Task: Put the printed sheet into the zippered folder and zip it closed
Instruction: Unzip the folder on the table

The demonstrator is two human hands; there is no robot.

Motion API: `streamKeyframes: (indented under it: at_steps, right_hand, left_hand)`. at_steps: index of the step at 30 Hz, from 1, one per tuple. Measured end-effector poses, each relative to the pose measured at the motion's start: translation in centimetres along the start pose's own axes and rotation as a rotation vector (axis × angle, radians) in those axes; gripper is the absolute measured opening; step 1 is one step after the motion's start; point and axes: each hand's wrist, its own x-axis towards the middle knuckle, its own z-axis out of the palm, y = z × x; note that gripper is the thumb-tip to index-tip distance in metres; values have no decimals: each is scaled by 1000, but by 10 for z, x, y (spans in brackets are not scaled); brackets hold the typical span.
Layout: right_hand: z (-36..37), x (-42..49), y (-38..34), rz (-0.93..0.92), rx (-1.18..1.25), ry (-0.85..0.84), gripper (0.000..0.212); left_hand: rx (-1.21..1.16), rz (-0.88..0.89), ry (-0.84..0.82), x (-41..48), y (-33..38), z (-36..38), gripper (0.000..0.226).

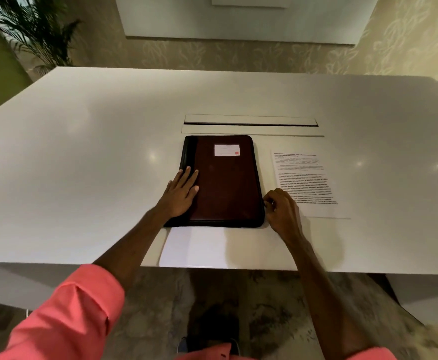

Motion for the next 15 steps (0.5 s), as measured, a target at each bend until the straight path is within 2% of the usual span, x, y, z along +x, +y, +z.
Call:
streamKeyframes:
  at_steps: [9,13,15]
  right_hand:
    - [-14,-47,0,10,53,-31,9]
    - [-13,-66,-7,85,26,16,7]
    - [-11,-71,-15,63,29,15,5]
  left_hand:
    - [-42,-34,-95,-1,9,-8,63]
    - [-183,-24,-189,1,5,-24,64]
    - [-235,-9,-197,0,0,-27,63]
